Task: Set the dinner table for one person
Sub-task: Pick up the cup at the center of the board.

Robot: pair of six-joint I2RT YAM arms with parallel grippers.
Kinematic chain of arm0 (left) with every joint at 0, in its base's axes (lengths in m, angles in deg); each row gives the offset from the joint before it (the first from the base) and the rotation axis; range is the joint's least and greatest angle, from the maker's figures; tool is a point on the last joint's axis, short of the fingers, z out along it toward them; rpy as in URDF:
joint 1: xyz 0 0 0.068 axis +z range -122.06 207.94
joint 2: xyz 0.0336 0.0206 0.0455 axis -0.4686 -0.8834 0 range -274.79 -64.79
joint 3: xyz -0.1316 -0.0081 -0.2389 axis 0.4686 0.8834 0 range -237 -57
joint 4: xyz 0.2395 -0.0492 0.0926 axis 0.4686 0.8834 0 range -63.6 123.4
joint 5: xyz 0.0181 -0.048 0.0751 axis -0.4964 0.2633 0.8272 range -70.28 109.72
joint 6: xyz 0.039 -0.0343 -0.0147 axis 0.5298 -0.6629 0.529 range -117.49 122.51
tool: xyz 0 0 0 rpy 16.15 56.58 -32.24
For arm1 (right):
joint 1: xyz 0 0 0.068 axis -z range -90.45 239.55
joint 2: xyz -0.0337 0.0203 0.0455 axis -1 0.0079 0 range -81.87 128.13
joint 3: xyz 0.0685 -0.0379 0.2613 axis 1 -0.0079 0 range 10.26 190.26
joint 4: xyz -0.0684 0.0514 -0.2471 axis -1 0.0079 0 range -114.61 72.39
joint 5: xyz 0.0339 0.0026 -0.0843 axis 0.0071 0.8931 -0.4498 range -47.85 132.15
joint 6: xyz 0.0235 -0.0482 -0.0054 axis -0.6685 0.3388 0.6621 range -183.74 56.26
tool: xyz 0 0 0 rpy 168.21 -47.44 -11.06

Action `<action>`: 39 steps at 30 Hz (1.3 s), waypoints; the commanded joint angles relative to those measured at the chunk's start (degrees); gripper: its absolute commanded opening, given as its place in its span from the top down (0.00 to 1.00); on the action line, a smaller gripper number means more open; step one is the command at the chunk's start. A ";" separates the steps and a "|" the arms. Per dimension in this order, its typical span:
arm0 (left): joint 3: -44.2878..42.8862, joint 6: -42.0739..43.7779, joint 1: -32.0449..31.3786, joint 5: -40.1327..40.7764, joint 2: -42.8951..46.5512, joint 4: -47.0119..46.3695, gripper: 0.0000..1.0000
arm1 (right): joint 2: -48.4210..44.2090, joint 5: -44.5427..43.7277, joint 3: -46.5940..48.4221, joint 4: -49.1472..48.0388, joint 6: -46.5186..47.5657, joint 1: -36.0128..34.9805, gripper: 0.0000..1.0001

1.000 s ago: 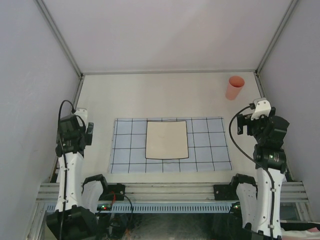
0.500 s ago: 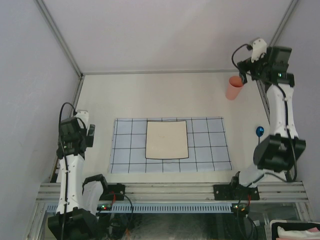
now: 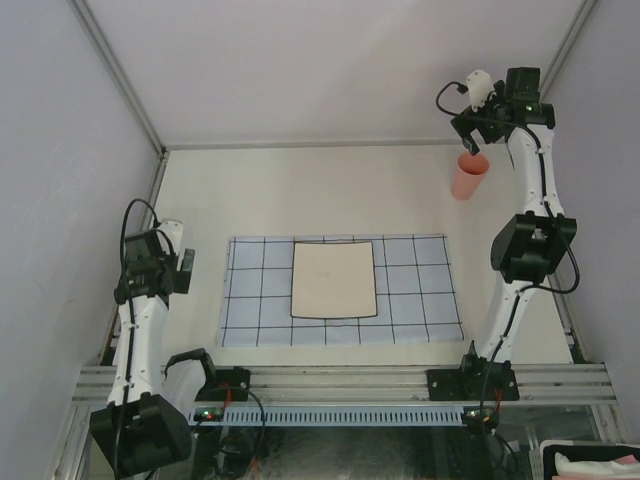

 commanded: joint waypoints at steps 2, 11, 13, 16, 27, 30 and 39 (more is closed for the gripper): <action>-3.41 0.39 0.52 -0.96 -0.32 -1.16 0.00 | 1.47 -3.13 4.23 3.00 7.66 -1.09 0.00; -2.11 0.91 0.55 -1.17 0.94 -1.50 0.00 | 4.39 -7.96 4.87 4.13 11.38 -2.21 0.00; -1.86 1.11 0.49 -1.25 1.79 -1.20 0.00 | 5.10 -7.95 4.74 4.49 11.14 -2.12 0.00; -0.82 2.09 0.44 -0.82 3.17 -1.35 0.00 | 5.46 -7.56 3.53 6.32 11.15 -2.45 0.00; 1.33 3.77 0.52 0.85 5.89 -0.87 0.00 | -3.47 -2.99 -10.88 4.33 11.16 -6.18 0.00; 1.49 3.76 0.50 0.86 6.04 -0.81 0.00 | -3.32 -3.45 -11.11 4.63 11.37 -6.28 0.00; 1.54 3.85 0.49 0.86 5.26 -1.08 0.00 | -0.79 -4.10 -9.75 5.69 11.89 -5.00 0.00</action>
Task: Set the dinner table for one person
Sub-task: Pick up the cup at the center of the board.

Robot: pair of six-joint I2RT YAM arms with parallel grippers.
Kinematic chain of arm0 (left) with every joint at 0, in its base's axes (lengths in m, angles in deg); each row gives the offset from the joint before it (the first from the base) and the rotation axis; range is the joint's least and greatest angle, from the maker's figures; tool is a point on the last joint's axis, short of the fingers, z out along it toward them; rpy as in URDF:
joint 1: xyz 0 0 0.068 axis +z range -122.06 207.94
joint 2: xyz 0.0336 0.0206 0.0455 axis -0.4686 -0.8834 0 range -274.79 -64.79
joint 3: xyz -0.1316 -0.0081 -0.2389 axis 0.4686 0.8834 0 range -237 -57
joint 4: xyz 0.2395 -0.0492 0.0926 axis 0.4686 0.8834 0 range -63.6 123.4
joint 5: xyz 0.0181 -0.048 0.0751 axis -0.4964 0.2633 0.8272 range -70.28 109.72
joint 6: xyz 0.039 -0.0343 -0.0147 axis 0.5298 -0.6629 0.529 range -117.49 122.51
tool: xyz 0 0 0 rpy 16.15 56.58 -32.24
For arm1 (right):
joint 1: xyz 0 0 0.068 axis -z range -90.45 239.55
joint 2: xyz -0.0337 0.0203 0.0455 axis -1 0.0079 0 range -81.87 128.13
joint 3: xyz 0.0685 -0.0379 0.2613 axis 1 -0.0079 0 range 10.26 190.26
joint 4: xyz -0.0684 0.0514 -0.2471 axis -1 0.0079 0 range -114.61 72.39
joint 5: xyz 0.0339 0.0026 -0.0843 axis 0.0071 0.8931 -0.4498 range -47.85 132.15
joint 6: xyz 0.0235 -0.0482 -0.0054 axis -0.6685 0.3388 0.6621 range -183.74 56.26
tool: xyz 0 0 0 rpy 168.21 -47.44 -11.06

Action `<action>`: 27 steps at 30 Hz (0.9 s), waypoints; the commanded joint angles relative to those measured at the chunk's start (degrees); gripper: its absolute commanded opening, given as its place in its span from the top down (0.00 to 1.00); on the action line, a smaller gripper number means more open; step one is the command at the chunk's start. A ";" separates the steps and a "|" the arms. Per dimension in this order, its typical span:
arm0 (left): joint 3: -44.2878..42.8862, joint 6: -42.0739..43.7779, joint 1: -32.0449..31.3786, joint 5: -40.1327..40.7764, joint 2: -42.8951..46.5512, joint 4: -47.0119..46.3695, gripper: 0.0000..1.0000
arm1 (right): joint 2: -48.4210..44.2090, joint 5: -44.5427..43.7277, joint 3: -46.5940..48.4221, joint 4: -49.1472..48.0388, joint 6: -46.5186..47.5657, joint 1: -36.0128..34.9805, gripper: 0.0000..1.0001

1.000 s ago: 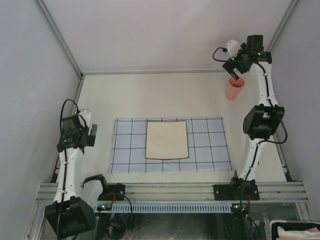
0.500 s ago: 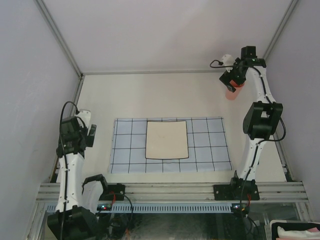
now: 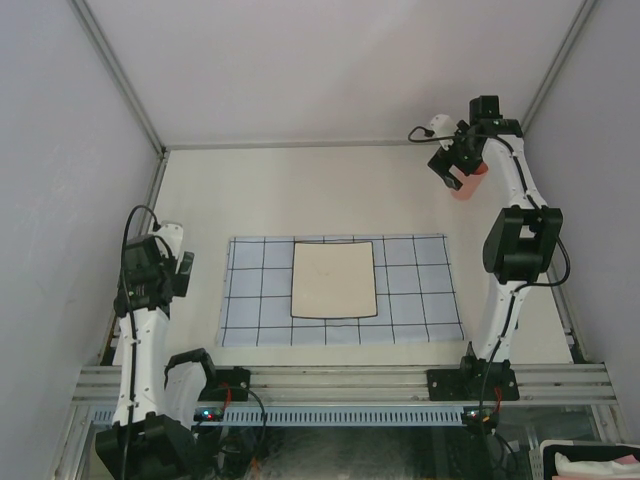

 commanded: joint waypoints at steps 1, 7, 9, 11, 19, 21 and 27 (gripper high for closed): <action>0.38 0.79 0.47 0.57 0.07 -1.13 0.00 | -1.24 -0.02 1.88 -0.23 0.91 1.00 0.00; 0.12 0.92 0.43 0.77 -0.66 -1.48 0.00 | -0.11 0.13 1.48 -0.73 1.09 1.80 0.00; 0.16 1.06 0.44 1.22 -0.74 -1.57 0.00 | 0.61 0.03 1.57 -1.00 1.18 2.20 0.00; 0.42 1.29 0.44 1.36 -0.61 -1.79 0.00 | 1.46 -0.02 1.88 -1.10 1.16 2.39 0.00; 0.27 1.27 0.43 1.30 -1.42 -1.95 0.00 | 2.44 0.41 0.82 -2.09 1.05 2.57 0.00; 0.27 1.36 0.43 1.44 -1.67 -1.99 0.00 | 2.80 0.46 0.58 -2.40 1.06 2.68 0.00; 0.08 1.71 0.53 1.57 -1.47 -1.66 0.00 | 4.12 0.94 0.07 -3.21 0.91 2.94 0.02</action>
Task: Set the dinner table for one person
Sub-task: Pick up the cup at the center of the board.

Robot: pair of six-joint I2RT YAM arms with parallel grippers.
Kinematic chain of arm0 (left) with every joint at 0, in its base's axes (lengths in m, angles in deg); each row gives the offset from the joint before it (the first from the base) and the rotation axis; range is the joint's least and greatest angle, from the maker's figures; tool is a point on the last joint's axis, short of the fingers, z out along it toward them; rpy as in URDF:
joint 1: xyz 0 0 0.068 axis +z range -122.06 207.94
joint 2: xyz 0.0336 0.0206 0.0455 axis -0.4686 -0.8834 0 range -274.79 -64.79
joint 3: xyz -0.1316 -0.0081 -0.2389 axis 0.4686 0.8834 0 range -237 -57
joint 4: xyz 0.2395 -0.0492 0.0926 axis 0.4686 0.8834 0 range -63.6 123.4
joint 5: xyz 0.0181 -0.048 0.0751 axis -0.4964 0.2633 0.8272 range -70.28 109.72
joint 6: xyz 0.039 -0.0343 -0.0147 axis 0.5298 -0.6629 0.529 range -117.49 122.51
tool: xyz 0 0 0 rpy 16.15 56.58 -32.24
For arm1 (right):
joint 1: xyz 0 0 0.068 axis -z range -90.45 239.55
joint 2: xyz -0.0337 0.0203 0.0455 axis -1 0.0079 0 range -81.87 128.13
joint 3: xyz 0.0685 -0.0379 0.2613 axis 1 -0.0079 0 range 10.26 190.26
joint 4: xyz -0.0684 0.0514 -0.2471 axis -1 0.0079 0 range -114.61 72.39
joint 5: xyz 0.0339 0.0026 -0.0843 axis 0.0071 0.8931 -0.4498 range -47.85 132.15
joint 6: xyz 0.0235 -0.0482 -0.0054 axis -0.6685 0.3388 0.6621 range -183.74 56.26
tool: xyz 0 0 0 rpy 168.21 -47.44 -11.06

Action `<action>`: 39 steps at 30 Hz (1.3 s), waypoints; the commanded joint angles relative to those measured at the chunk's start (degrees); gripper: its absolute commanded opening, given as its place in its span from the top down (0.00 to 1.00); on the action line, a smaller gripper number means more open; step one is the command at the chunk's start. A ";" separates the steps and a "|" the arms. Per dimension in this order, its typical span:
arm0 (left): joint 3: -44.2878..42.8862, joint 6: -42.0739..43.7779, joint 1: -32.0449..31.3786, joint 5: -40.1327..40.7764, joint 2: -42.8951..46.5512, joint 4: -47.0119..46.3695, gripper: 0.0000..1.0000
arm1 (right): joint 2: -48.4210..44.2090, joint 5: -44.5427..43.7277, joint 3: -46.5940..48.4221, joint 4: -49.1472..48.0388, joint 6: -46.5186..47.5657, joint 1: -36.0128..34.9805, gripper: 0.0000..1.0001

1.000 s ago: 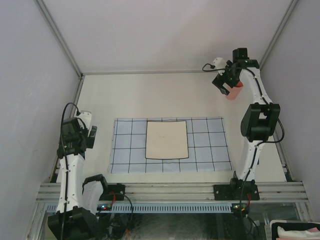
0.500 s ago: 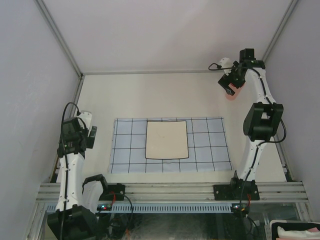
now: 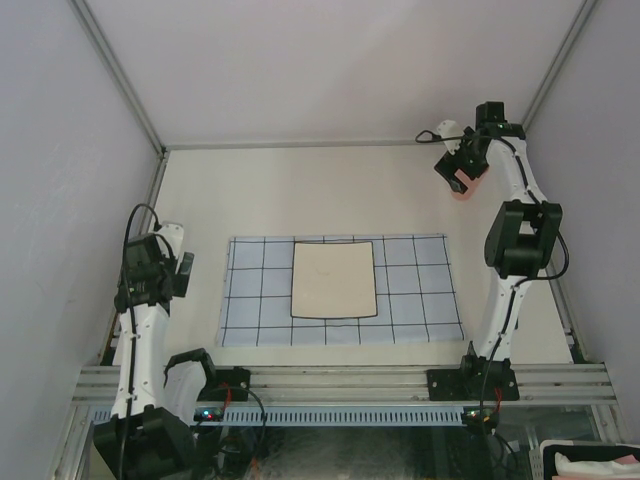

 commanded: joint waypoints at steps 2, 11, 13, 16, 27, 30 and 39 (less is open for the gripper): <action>0.18 1.35 0.45 0.75 0.52 -1.39 0.00 | 1.15 1.23 -0.75 -2.93 0.47 0.44 0.03; 0.27 2.13 0.44 2.21 0.63 -1.03 0.00 | 2.74 3.58 -2.34 -5.53 0.07 1.12 0.30; -0.03 2.09 0.46 2.26 0.38 -0.95 0.00 | 3.00 3.82 -2.34 -5.58 -0.08 1.36 0.32; -0.83 1.67 0.42 2.19 -0.36 -0.63 0.00 | 3.12 4.36 -2.57 -5.75 0.03 1.56 0.38; -2.25 1.00 0.38 1.16 -2.23 -0.88 0.00 | 2.84 5.81 -3.52 -5.80 -0.16 2.60 0.95; -2.79 0.51 0.47 0.95 -2.91 -0.37 0.00 | 2.12 6.49 -4.55 -6.30 -0.96 2.73 1.00; -2.45 0.86 0.40 1.17 -1.54 0.27 0.00 | -2.94 9.30 -7.90 -6.68 -3.70 2.65 1.00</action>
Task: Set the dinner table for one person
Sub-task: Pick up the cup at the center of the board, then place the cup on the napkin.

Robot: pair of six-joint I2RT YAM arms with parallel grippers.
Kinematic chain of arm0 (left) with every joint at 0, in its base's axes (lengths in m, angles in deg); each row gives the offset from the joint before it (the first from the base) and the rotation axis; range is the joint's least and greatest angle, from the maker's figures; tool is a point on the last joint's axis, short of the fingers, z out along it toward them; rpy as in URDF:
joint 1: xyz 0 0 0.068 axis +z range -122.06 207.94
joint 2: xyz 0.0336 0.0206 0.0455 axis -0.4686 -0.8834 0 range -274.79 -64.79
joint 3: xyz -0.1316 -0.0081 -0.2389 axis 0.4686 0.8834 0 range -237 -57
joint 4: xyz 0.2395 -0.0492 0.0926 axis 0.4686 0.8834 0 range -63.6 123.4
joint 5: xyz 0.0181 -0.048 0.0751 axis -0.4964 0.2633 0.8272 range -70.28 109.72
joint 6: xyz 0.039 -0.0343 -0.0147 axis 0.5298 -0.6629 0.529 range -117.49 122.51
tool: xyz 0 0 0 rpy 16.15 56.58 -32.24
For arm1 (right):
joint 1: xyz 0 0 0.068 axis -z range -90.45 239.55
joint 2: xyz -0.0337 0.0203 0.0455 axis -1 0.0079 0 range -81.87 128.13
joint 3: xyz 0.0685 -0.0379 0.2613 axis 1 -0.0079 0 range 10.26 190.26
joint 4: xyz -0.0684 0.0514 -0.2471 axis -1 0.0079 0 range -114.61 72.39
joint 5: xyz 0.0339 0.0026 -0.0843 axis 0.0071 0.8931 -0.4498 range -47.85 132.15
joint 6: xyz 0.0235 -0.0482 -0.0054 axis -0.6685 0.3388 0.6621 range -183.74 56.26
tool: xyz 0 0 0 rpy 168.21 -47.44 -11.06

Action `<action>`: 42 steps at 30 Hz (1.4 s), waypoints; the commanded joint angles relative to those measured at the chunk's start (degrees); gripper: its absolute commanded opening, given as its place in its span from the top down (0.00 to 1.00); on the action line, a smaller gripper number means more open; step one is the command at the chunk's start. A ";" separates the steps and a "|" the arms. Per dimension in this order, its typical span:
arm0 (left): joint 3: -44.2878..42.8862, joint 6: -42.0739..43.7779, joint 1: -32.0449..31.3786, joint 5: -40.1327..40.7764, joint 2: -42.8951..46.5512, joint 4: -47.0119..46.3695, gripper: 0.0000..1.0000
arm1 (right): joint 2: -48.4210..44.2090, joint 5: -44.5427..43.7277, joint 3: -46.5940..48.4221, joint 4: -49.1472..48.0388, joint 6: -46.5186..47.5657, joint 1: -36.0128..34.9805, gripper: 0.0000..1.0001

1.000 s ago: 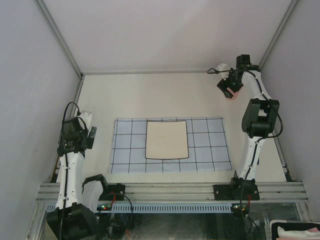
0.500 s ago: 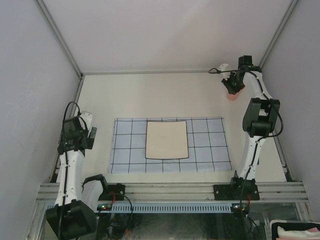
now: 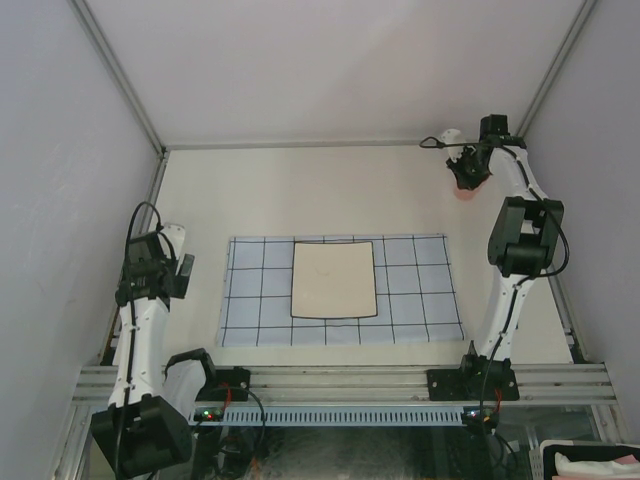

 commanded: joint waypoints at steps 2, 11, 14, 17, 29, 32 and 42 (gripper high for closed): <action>-2.00 0.11 0.42 -0.14 2.04 0.06 0.00 | -7.05 4.37 -2.56 1.20 -2.74 0.01 1.00; -0.94 -0.45 0.46 -1.24 4.01 0.29 0.00 | -21.48 6.51 -16.92 0.44 -3.72 -4.04 1.00; -0.63 -0.45 0.46 -1.67 4.97 0.86 0.00 | -25.04 6.46 -19.09 1.36 -4.06 -5.46 1.00; -0.24 0.04 0.41 -1.19 6.25 1.47 0.00 | -27.75 7.80 -19.31 4.28 -4.64 -6.30 1.00; 0.84 1.26 0.44 -0.14 10.36 2.35 0.00 | -37.79 8.54 -29.40 7.32 -5.47 -12.64 1.00; 1.01 1.06 0.40 -0.69 10.39 2.43 0.00 | -37.98 8.56 -30.86 7.60 -6.91 -14.52 1.00; 1.73 1.32 0.46 -0.68 11.33 2.74 0.00 | -33.40 6.32 -32.15 4.08 -8.26 -19.32 1.00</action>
